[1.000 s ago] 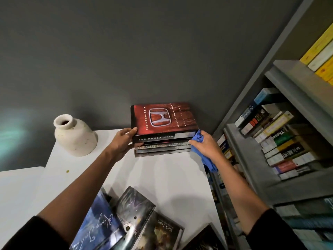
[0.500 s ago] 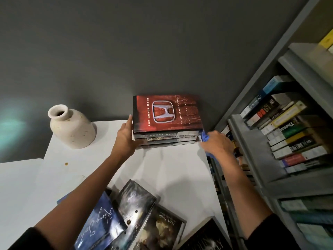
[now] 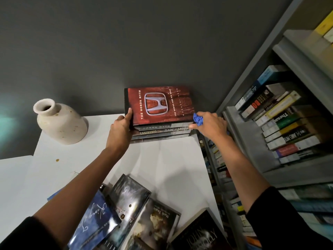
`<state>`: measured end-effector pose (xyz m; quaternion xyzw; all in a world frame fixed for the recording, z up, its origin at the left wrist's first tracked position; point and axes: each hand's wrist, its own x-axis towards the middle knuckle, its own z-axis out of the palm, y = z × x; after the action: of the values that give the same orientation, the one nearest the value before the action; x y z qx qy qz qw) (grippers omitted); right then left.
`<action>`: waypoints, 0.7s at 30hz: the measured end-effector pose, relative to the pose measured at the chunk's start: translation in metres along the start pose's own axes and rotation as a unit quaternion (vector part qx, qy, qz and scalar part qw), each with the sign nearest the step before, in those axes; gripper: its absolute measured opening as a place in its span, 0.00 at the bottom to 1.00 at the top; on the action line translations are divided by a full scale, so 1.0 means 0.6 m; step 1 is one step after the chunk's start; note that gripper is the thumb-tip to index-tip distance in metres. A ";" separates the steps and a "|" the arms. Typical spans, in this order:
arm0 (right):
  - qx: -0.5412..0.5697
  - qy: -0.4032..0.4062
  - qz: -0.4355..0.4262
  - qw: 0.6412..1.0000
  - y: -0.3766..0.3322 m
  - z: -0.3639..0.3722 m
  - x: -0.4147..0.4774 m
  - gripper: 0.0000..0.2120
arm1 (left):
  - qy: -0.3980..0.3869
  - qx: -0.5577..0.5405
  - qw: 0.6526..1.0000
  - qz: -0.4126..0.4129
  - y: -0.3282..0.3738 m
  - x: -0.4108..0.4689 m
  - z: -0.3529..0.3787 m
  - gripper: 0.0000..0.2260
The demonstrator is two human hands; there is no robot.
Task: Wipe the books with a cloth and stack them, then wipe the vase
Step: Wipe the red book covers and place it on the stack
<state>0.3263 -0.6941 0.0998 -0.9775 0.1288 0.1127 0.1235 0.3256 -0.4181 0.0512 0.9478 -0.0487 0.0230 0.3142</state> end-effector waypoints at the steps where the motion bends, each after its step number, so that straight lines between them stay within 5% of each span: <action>1: 0.001 0.001 -0.003 1.000 0.000 0.001 0.001 0.30 | -0.003 0.004 1.000 0.000 0.000 0.000 0.000 0.33; 21: 0.012 0.098 -0.066 0.993 0.024 0.039 0.015 0.21 | -0.018 0.032 0.999 0.023 -0.008 -0.006 0.002 0.33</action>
<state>0.3260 -0.7032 0.0722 -0.9886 0.0766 0.0062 0.1295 0.3226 -0.4148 0.0471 0.9562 -0.0759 0.0145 0.2823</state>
